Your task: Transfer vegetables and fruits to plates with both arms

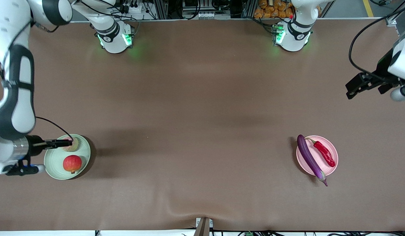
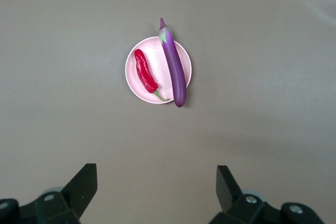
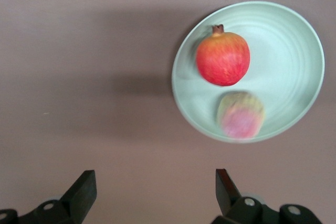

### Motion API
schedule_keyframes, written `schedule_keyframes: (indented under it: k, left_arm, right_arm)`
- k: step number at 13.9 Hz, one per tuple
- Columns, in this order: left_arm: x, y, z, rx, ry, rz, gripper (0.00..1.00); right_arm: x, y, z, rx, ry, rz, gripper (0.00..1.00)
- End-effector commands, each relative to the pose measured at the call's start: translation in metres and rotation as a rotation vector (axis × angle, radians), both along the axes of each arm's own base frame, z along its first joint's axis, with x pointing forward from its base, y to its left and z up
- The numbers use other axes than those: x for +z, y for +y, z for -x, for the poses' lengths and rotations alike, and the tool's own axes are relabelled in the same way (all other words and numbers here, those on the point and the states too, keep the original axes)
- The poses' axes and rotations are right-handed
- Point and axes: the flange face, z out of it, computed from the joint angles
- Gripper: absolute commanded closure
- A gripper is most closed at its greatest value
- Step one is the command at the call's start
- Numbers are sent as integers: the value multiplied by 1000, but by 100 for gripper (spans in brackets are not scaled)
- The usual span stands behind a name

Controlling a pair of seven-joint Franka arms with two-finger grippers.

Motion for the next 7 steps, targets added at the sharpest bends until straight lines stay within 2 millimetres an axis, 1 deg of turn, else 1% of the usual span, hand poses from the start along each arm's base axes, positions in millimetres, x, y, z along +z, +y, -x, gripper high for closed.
schedule_keyframes:
  k: [1,2,3,4,6,7]
  left_arm:
    - [-1,8,25,-17,41,34,0]
    - [-4,10,31,-14,50,32,0]
    - [-3,7,39,-17,53,32,0]
    - [-5,7,43,-11,59,31,0]
    - [-3,7,54,-5,96,29,0]
    - [2,8,61,0,99,27,0]
  right_arm:
    - [50,45,28,-45,7,47,0]
    - [71,58,39,-12,-7,85,0]
    - [85,68,51,14,4,111,0]
    - [104,73,60,25,-13,108,0]
    - [138,71,79,25,-59,98,0]
    - [156,69,92,23,-80,94,0]
